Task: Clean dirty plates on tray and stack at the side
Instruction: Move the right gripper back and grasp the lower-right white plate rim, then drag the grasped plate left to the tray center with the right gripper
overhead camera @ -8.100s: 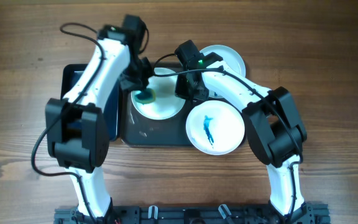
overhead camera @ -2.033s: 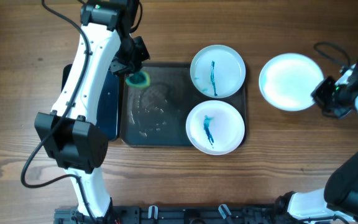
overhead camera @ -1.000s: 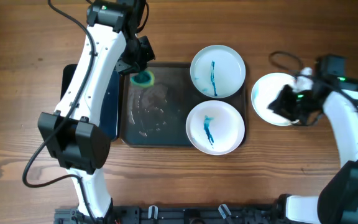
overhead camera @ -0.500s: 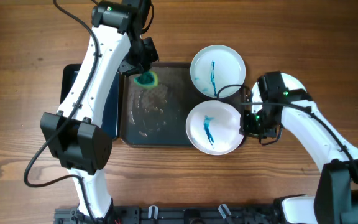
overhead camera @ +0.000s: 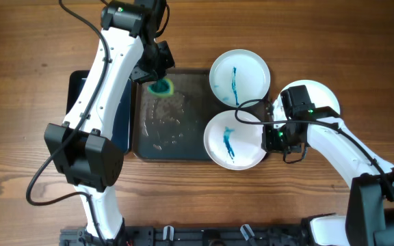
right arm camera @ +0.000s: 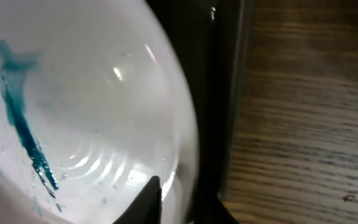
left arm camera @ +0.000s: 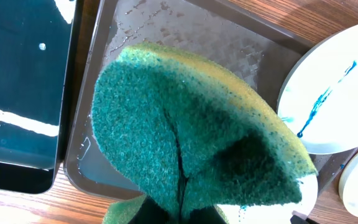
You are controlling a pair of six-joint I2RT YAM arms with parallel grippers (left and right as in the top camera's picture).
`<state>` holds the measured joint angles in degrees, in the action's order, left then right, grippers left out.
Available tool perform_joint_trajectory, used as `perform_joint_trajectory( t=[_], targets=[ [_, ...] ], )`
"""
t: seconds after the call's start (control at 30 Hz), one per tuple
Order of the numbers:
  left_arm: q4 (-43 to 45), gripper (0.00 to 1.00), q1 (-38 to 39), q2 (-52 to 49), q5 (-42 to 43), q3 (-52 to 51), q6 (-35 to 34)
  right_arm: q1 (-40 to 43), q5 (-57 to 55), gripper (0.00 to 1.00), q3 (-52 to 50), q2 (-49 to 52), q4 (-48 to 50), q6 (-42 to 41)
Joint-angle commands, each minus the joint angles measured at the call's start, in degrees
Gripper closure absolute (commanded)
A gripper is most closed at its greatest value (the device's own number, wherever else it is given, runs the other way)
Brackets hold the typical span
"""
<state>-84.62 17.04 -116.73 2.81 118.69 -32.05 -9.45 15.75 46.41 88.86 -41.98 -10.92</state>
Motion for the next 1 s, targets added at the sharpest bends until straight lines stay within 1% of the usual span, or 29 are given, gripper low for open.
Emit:
perform_joint_trajectory(
  t=[0.0,0.17,0.23,0.3,0.4,0.53,0.67,0.83,0.9,0.97],
  targets=[
    [-0.1,0.96,0.0,0.7,-1.0,0.4,-0.6,-0.3,2.3,0.94,-0.3,-0.1,0.2,1.8],
    [0.0,0.96,0.0,0.7,-1.0,0.4,-0.6,-0.9,5.6,0.96,0.7,-0.2,0.4,1.8],
    [0.0,0.96,0.0,0.7,-1.0,0.4,-0.6,-2.3,5.6,0.96,1.8,-0.3,0.4,1.6],
    [0.0,0.96,0.0,0.7,-1.0,0.4,-0.6,-4.9,5.2,0.96,3.6,-0.3,0.7,-0.6],
    [0.0,0.96,0.0,0.7,-1.0,0.4,-0.6,-10.1,3.0,0.96,6.4,-0.3,2.1,-6.4],
    [0.0,0.96,0.0,0.7,-1.0,0.4,-0.6,-18.4,-5.9,0.96,9.3,-0.3,4.1,-19.2],
    [-0.1,0.96,0.0,0.7,-1.0,0.4,-0.6,-25.9,-12.2,0.96,10.2,-0.2,8.3,-30.5],
    [-0.1,0.96,0.0,0.7,-1.0,0.4,-0.6,-31.6,-20.8,0.96,10.2,1.4,14.4,-41.5],
    [-0.1,0.96,0.0,0.7,-1.0,0.4,-0.6,-32.2,-22.0,0.96,10.2,2.8,16.9,-44.1],
    [-0.1,0.96,0.0,0.7,-1.0,0.4,-0.6,-32.2,-22.0,0.96,10.2,4.6,19.6,-45.0]
  ],
)
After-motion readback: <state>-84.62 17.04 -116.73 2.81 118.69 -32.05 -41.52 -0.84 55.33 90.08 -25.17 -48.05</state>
